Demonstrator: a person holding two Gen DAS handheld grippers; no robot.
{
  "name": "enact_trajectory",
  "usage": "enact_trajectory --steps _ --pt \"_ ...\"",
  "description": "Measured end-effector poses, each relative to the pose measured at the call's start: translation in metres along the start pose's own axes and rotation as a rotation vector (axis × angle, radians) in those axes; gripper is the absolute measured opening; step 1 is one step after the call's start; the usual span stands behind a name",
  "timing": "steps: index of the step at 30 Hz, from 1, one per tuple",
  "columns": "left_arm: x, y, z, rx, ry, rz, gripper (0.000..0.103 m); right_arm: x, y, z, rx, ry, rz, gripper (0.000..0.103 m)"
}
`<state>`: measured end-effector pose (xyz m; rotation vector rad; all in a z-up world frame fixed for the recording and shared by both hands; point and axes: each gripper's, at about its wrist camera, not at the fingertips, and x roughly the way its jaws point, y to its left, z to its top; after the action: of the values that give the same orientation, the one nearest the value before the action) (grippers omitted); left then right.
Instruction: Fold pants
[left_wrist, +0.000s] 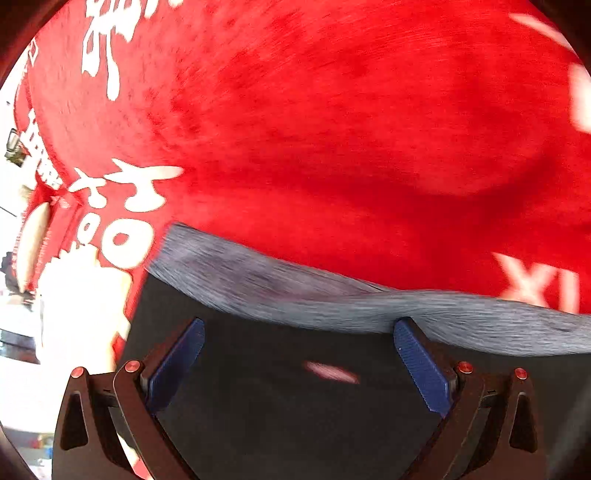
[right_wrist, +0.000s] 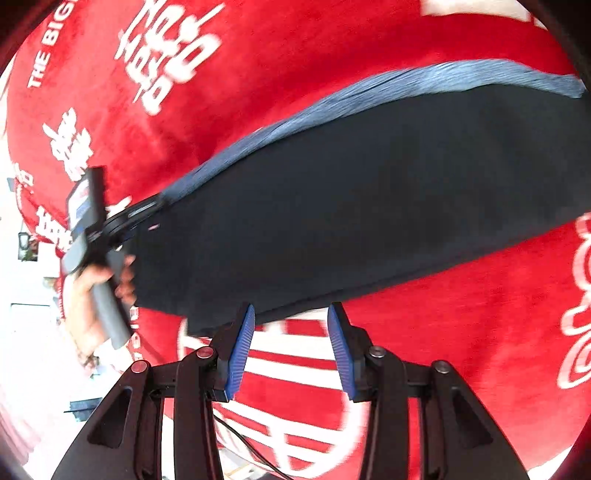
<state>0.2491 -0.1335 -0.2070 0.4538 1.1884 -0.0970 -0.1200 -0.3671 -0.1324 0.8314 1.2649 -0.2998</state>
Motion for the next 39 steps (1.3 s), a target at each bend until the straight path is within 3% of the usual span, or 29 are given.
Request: enact_trajectory --steps 3,5,8,12,16,24,26,27,31,34,36,39 --pt "0.007 0.021 0.009 -0.009 0.001 0.031 0.103 0.013 0.012 -0.006 0.012 0.018 0.04 0.045" --pt "-0.002 0.036 0.008 -0.003 0.01 0.018 0.103 0.0 0.003 -0.018 0.041 0.024 0.078 0.045" --pt "-0.019 0.053 -0.01 0.051 0.001 -0.05 0.103 0.02 0.022 -0.021 0.071 0.043 0.137 0.048" --pt "-0.006 0.058 -0.042 0.133 0.018 -0.053 0.103 0.041 0.036 -0.03 0.073 0.078 0.176 0.05" --pt "-0.007 0.066 -0.05 0.059 -0.006 -0.136 0.103 0.057 0.044 -0.032 0.097 0.069 0.19 0.05" --pt "-0.005 0.068 -0.048 0.092 -0.02 -0.172 0.103 0.082 0.036 -0.02 0.24 0.036 0.279 0.05" --pt "-0.001 0.071 -0.045 0.107 -0.017 -0.178 0.103 0.084 0.033 -0.014 0.293 0.041 0.304 0.021" --pt "-0.001 0.071 -0.043 0.123 -0.016 -0.18 0.103 0.081 0.035 -0.01 0.287 0.042 0.274 0.009" --pt "-0.001 0.071 -0.042 0.153 -0.024 -0.182 0.103 0.064 0.05 -0.011 0.215 0.02 0.231 0.008" --pt "-0.002 0.07 -0.045 0.157 -0.048 -0.181 0.103 0.08 0.04 -0.023 0.227 0.054 0.167 0.008" --pt "-0.003 0.071 -0.044 0.147 -0.042 -0.176 0.103 0.086 0.03 -0.028 0.263 0.05 0.199 0.008" --pt "-0.013 0.066 -0.045 0.151 -0.005 -0.145 0.103 0.077 0.034 -0.03 0.22 0.082 0.183 0.016"
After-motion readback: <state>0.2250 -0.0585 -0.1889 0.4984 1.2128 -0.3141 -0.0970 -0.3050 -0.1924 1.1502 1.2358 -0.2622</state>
